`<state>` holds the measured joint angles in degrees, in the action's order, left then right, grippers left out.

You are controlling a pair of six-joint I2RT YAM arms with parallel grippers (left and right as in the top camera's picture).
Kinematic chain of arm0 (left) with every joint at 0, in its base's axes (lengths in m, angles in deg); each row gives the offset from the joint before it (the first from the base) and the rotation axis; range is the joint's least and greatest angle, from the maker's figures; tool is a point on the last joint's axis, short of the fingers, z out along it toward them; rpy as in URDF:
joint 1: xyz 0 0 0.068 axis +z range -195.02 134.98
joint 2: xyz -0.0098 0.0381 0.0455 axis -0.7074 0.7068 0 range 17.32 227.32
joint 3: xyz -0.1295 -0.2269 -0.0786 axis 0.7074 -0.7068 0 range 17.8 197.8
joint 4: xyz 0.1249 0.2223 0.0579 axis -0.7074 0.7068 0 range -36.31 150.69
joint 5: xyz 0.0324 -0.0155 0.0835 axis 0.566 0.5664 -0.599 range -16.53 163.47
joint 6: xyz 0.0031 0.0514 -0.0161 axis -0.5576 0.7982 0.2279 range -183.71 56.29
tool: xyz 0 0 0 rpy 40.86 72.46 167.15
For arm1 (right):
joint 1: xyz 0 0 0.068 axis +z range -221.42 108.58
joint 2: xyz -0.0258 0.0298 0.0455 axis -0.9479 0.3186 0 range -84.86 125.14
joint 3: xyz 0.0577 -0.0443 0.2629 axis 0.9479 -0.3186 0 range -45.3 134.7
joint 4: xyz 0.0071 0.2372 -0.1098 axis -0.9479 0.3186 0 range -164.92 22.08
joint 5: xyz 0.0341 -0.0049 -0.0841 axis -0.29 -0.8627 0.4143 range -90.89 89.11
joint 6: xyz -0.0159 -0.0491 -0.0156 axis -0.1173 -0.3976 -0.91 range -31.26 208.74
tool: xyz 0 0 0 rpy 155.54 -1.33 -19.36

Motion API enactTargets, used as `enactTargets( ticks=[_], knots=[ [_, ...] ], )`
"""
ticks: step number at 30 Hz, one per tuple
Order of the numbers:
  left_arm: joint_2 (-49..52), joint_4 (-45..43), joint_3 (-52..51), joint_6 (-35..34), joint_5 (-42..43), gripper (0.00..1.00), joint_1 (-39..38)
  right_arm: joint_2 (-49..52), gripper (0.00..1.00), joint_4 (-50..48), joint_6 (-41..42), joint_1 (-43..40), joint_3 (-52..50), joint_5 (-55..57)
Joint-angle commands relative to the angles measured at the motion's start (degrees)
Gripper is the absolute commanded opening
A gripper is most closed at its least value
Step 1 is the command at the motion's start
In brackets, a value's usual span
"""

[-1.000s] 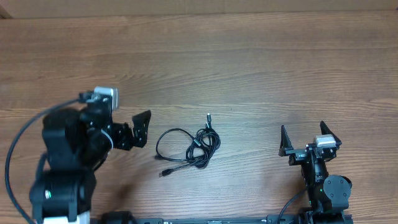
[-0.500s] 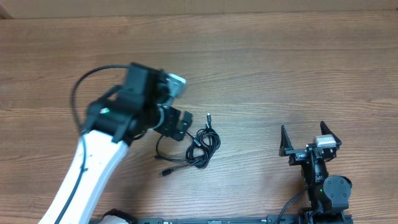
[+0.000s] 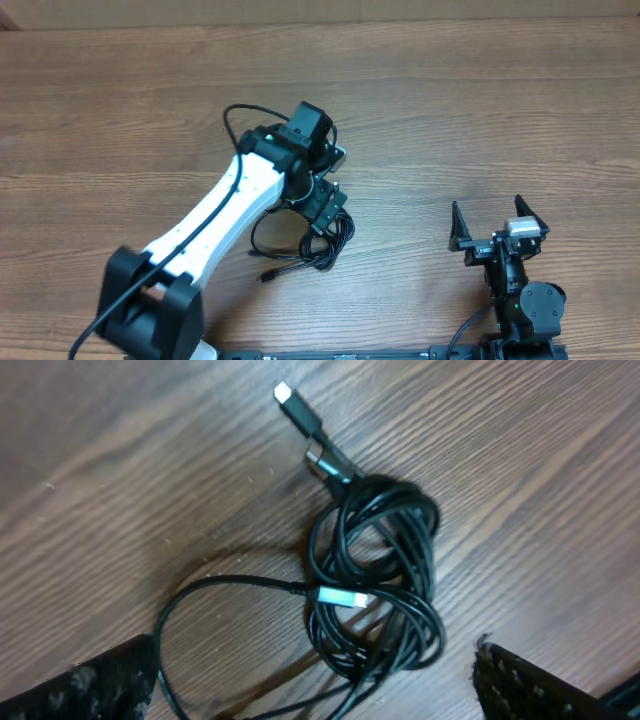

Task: Untangle cables
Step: 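Move the left gripper over the black cable bundle and lower onto it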

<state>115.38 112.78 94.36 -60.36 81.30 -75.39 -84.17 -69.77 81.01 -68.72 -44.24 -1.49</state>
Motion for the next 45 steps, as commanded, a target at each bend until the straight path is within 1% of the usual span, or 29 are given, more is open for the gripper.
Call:
enactTargets(
  ticks=[1,6,8,11,19,21,22,23,25,29,30,31,36,38,39,42,45],
  knots=[
    [4.46,-0.48,1.36,-0.52,-0.37,1.0,-0.2,-0.52,1.0,-0.31,-0.26,-0.2,-0.59,0.48],
    [8.59,-1.42,1.36,-0.48,-0.37,1.0,-0.59,-0.52,1.0,-0.31,-0.28,-0.2,-0.59,0.48],
    [9.66,-1.84,1.36,1.11,-0.42,0.94,-0.98,-0.52,1.0,-0.31,-0.26,-0.2,-0.59,0.48],
    [10.75,-2.19,1.33,3.91,-1.22,0.89,-1.9,-0.52,1.0,-0.31,-0.28,-0.2,-0.59,0.48],
    [11.34,-5.86,1.33,4.2,-3.37,0.87,-2.32,-0.52,1.0,-0.31,-0.28,-0.2,-0.59,0.48],
    [11.34,-6.08,1.29,5.01,-3.39,0.78,-2.34,-0.5,1.0,-0.31,-0.26,-0.2,-0.59,0.48],
    [11.34,-5.84,1.25,6.69,-3.39,0.76,-2.29,-0.52,1.0,-0.31,-0.26,-0.2,-0.59,0.48],
    [11.34,-5.86,1.14,7.43,-3.39,0.78,-2.29,-0.52,1.0,-0.31,-0.28,-0.2,-0.59,0.48],
    [11.34,-6.1,0.83,8.33,-3.37,0.84,-2.4,-0.52,1.0,-0.31,-0.28,-0.2,-0.59,0.48],
    [11.34,-7.23,0.15,8.46,-3.37,0.86,-2.71,-0.52,1.0,-0.31,-0.28,-0.2,-0.59,0.48],
    [11.34,-7.41,-0.07,8.46,-3.37,0.88,-2.71,-0.52,1.0,-0.31,-0.28,-0.2,-0.59,0.48],
    [11.34,-7.56,-0.55,8.46,-3.37,0.92,-2.71,-0.52,1.0,-0.31,-0.28,-0.2,-0.59,0.48],
    [11.34,-10.47,-3.89,8.44,-3.34,0.92,-2.69,-0.52,1.0,-0.31,-0.28,-0.2,-0.59,0.48],
    [11.34,-11.3,-4.9,8.0,-2.49,0.83,-2.84,-0.52,1.0,-0.31,-0.28,-0.2,-0.59,0.48],
    [11.34,-11.32,-4.92,8.02,-0.66,0.77,-3.06,-0.52,1.0,-0.31,-0.28,-0.2,-0.59,0.48],
    [11.34,-11.63,-4.94,8.04,0.33,0.7,-3.13,-0.52,1.0,-0.31,-0.28,-0.2,-0.59,0.48],
    [11.34,-12.04,-5.27,8.07,-0.37,0.69,-3.13,-0.52,1.0,-0.31,-0.28,-0.2,-0.59,0.48]
  ],
)
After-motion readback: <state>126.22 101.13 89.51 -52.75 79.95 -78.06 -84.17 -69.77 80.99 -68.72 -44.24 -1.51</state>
